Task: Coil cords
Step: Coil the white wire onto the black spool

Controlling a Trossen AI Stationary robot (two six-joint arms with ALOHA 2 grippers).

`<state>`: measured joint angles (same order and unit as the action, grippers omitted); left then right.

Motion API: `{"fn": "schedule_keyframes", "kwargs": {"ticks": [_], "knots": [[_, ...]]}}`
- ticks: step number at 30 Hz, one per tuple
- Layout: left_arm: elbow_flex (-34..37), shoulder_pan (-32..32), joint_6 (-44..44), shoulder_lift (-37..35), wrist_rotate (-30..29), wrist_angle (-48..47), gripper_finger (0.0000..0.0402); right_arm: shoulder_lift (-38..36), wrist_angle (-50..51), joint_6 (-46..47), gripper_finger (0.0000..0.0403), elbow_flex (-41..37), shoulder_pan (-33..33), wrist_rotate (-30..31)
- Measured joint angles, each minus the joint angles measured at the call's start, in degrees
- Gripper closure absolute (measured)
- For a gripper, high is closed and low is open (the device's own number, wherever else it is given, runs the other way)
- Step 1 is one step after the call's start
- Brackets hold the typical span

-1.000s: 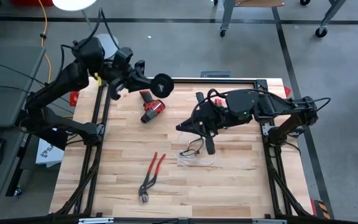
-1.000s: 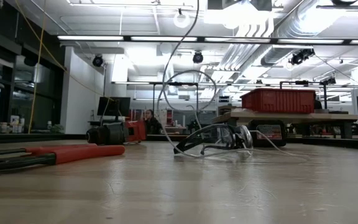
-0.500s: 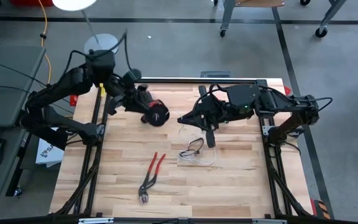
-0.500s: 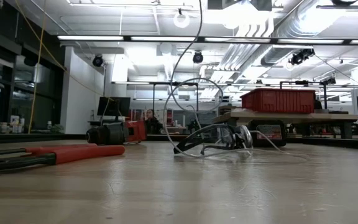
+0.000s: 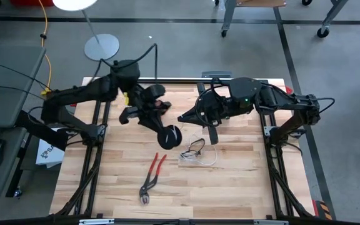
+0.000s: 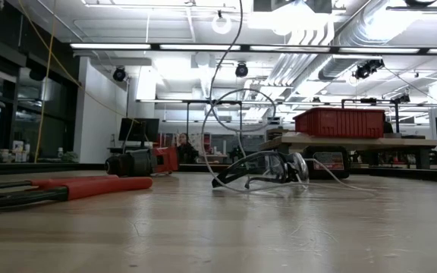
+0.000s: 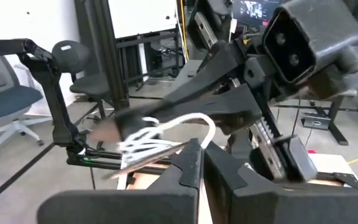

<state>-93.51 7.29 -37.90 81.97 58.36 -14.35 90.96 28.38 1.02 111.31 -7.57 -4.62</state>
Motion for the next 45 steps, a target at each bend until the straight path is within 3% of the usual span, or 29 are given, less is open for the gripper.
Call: {"fn": "schedule_keyframes", "kwargs": {"ticks": [8, 12, 16, 25, 37, 45], "knots": [[0.00, 0.02, -14.22, 6.19, 4.65, 29.38, 0.0402, 0.00, -1.47, 0.00, 0.0403, 0.02, 0.09, -0.38], [0.00, 0.23, -22.31, 8.34, 3.96, 46.45, 0.0402, 0.00, -1.76, 0.02, 0.0403, 0.02, 0.07, -0.42], [0.00, 0.60, -25.49, 9.48, -0.44, 56.22, 0.0402, 0.00, -4.37, 0.02, 0.0403, 0.07, 0.07, -0.42], [0.02, 1.48, -21.38, 9.46, -8.19, 59.69, 0.0402, 1.16, -8.95, 2.19, 0.0395, 0.09, -0.17, 2.09], [-7.69, 4.68, -15.83, 9.14, -9.85, 61.04, 0.0401, 3.26, -7.81, 1.67, 0.0277, 0.04, -0.72, 13.28], [-9.73, 5.95, -12.86, 9.12, -9.86, 60.85, 0.0401, 4.54, -10.65, 0.31, 0.0261, 0.04, -0.60, 16.44]]}}
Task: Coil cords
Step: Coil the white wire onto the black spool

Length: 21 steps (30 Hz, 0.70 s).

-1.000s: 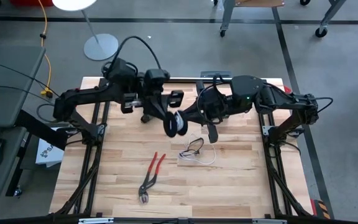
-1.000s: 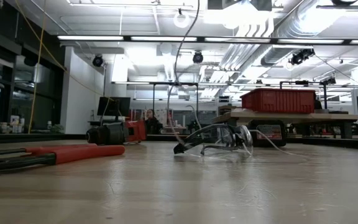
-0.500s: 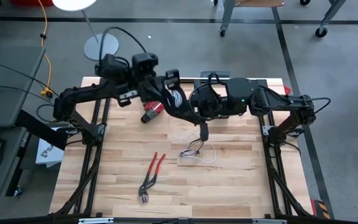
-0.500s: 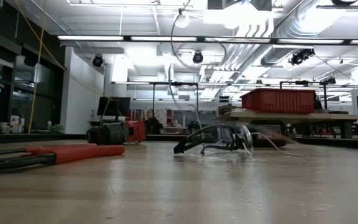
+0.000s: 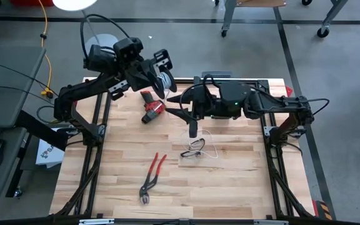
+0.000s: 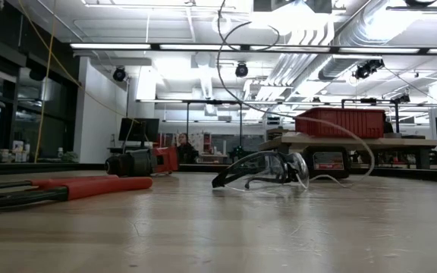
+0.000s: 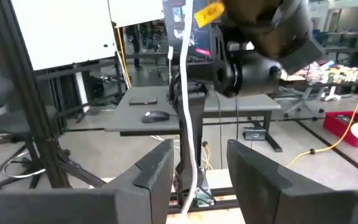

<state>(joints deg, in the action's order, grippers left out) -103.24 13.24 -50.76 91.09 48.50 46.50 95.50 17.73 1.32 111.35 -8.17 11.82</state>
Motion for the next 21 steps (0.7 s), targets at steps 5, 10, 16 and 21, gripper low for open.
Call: {"fn": "schedule_keyframes", "kwargs": {"ticks": [5, 10, 16, 21], "knots": [[-0.02, 1.00, -0.01, 0.02, 0.08, -0.39, 0.0402, 0.33, -0.01, 1.27, 0.0260, 0.00, -0.01, -3.12], [-0.02, 1.73, -0.01, 0.02, 0.08, -0.31, 0.0402, 0.74, -0.15, 1.24, 0.0260, 0.00, 0.04, -2.70], [0.00, 1.81, 0.52, 0.02, -0.19, -0.28, 0.0401, 2.31, -0.22, 0.52, 0.0260, -0.04, 0.43, -1.83], [0.00, 1.81, 0.30, 0.02, -0.16, -0.32, 0.0402, 2.54, -0.65, -0.09, 0.0261, -0.04, 0.73, -1.84]]}}
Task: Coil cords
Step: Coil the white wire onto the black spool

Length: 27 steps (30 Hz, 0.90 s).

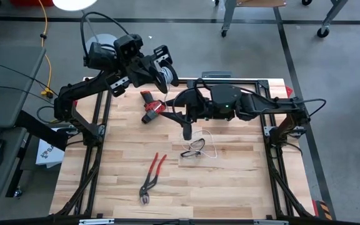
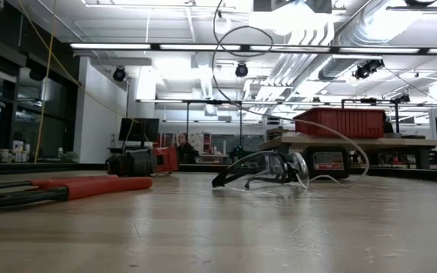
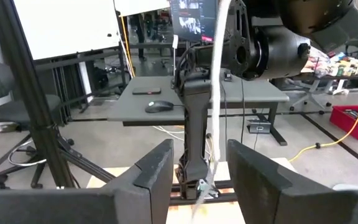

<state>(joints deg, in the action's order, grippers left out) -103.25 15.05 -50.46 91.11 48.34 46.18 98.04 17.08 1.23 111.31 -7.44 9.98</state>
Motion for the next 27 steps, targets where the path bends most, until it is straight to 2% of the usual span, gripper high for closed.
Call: {"fn": "schedule_keyframes", "kwargs": {"ticks": [5, 8, 11, 13, 15, 17, 23, 27], "knots": [[-0.01, 0.70, -0.27, 0.00, 0.20, -0.03, 0.0401, 0.00, -0.85, -0.02, 0.0269, 0.00, -0.27, -0.24], [0.00, 0.97, -0.31, 0.00, 0.16, 0.01, 0.0402, -0.03, -0.72, -0.12, 0.0290, 0.00, -0.65, -0.47], [0.00, 1.11, -0.31, 0.00, 0.04, 0.00, 0.0402, -0.04, -0.66, -0.20, 0.0329, 0.00, -0.84, -0.55], [-0.01, 1.16, -0.07, 0.00, 0.01, 0.00, 0.0401, -0.04, -0.66, -0.22, 0.0372, 0.00, -1.16, -0.53], [0.00, 1.55, 0.50, 0.00, 0.02, -0.01, 0.0402, -0.04, -0.66, -0.95, 0.0393, 0.00, -1.72, 0.16], [-0.02, 2.22, 0.96, 0.00, 0.00, -0.01, 0.0401, -0.04, -0.32, -1.39, 0.0395, 0.00, -2.55, 2.23], [0.00, 4.71, 0.46, -0.51, 0.08, -0.32, 0.0402, -1.00, 3.60, 0.62, 0.0402, 0.02, -4.23, 2.47], [-0.04, 5.96, -0.26, -1.22, 0.04, -5.50, 0.0401, -2.26, 4.96, 1.31, 0.0403, 0.02, -5.58, 3.55]]}}
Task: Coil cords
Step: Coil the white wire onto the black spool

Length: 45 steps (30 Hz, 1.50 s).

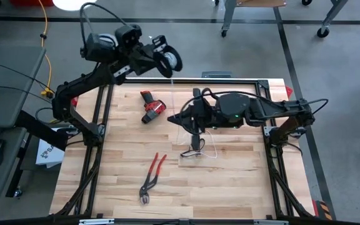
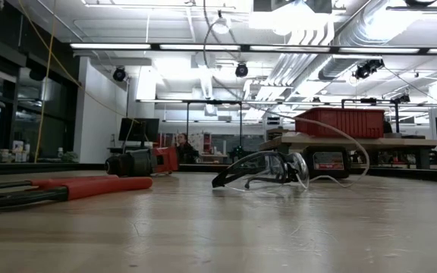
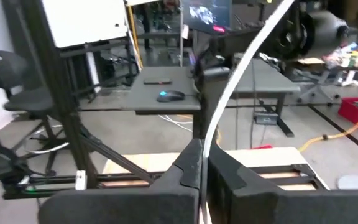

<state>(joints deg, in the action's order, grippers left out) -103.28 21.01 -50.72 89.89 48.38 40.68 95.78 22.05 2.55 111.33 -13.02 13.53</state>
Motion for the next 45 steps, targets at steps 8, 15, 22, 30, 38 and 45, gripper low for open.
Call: {"fn": "schedule_keyframes", "kwargs": {"ticks": [8, 15, 22, 30, 38, 45], "knots": [[0.00, 0.43, 10.73, -3.94, -1.03, -22.30, 0.0402, -2.45, 1.36, 0.04, 0.0403, 0.02, -2.77, 0.23], [0.00, 0.46, 20.62, -8.30, -6.48, -41.40, 0.0401, -2.57, 2.19, 0.32, 0.0403, 0.02, -3.27, -3.20], [0.00, 0.73, 22.57, -11.95, -7.65, -55.36, 0.0401, -3.82, 4.44, 0.09, 0.0403, 0.00, -3.27, -6.88], [0.00, 0.00, 20.11, -14.18, -5.87, -71.69, 0.0402, -6.33, 6.79, -1.27, 0.0403, 0.02, -3.10, -9.07], [0.00, -4.59, 16.47, -13.18, -0.62, -80.32, 0.0401, -8.13, 7.38, -2.06, 0.0403, 0.02, -1.53, -10.65], [0.04, -9.38, 15.28, -9.62, 5.48, -76.94, 0.0402, -8.15, 7.29, -2.82, 0.0403, 0.02, 1.16, -14.16]]}}
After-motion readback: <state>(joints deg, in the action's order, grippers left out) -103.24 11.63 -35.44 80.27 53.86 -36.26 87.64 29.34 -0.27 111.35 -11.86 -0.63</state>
